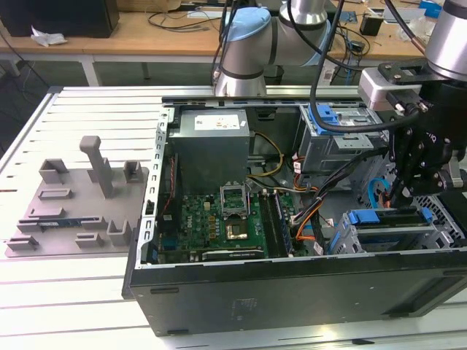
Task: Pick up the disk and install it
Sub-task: 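Insert the second disk wire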
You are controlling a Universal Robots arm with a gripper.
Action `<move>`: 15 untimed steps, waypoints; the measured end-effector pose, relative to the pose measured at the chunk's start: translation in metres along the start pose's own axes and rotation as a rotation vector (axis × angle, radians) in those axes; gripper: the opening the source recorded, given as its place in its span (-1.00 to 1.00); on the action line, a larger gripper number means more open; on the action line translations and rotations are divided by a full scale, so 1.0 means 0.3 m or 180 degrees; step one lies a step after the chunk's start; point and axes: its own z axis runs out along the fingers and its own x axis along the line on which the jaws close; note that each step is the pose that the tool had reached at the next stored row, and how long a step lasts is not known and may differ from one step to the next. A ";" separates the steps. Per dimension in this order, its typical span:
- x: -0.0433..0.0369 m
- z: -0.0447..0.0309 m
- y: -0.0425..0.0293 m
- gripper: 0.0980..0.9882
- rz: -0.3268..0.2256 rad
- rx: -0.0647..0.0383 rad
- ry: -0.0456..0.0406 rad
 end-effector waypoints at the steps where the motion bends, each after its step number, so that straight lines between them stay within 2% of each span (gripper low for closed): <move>1: 0.000 0.000 0.000 -0.86 -0.0005 0.0000 0.0000; 15: 0.001 0.008 0.001 -0.86 -0.0068 0.0004 -0.0005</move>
